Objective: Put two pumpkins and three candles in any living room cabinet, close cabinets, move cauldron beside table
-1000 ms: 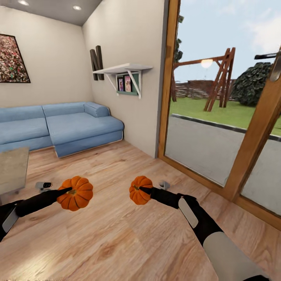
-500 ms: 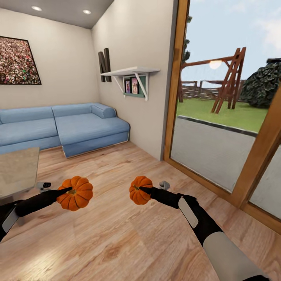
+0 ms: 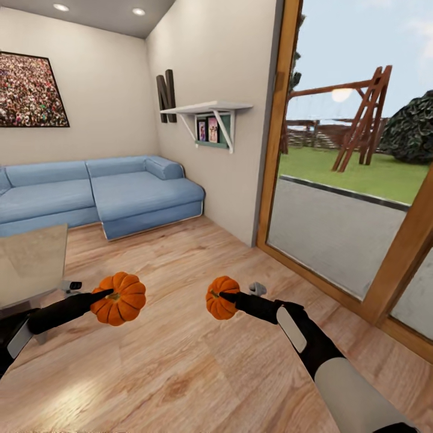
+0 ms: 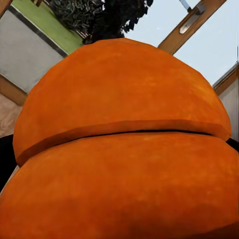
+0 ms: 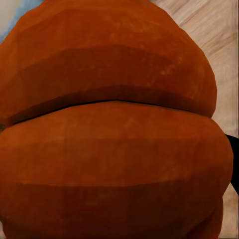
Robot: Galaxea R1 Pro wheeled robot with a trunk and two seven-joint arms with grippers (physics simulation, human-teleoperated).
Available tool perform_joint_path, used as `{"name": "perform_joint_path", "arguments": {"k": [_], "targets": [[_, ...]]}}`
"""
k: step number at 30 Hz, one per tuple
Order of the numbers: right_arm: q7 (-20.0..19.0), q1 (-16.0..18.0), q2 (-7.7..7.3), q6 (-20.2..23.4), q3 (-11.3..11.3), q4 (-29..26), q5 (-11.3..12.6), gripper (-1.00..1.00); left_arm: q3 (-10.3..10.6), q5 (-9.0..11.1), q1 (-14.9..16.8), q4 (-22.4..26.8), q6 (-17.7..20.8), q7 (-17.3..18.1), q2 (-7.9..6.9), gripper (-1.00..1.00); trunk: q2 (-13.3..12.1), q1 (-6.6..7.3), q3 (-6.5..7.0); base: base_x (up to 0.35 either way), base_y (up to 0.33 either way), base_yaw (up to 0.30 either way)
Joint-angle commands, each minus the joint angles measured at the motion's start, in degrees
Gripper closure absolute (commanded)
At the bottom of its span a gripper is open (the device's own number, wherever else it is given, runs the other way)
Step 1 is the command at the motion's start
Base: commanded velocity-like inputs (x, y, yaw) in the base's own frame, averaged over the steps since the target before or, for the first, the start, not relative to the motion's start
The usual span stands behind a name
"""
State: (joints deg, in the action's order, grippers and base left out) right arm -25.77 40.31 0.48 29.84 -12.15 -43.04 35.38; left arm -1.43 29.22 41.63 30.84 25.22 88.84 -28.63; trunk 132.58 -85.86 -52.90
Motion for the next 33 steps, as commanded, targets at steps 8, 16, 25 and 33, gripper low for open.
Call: {"name": "perform_joint_path", "arguments": {"k": [8,16,25,33], "targets": [[-0.84,-0.12,-0.07,0.17,-4.96,2.00,-8.59,1.00,4.30,-2.70,-0.79,-7.04,-0.51,0.30,6.74,1.00,-3.20,1.78,0.64,0.000,0.000,0.092],[-2.24,-0.41,-0.78,0.04,-5.21,0.94,-10.60,1.00,7.45,-4.83,-0.94,-14.28,-8.64,0.60,7.28,1.00,-6.40,3.53,1.34,0.000,0.000,0.092],[-2.28,-0.41,-0.82,0.07,-0.49,1.19,-10.66,1.00,7.33,-4.62,-0.94,-14.14,-8.69,0.72,6.12,1.00,-10.01,5.51,2.13,0.000,0.000,0.092],[-2.18,-0.42,-0.53,0.04,-0.42,1.88,-10.67,1.00,7.30,-4.61,-0.94,-14.56,-8.69,0.63,5.90,1.00,-13.22,7.27,2.82,0.000,0.000,0.092]]}}
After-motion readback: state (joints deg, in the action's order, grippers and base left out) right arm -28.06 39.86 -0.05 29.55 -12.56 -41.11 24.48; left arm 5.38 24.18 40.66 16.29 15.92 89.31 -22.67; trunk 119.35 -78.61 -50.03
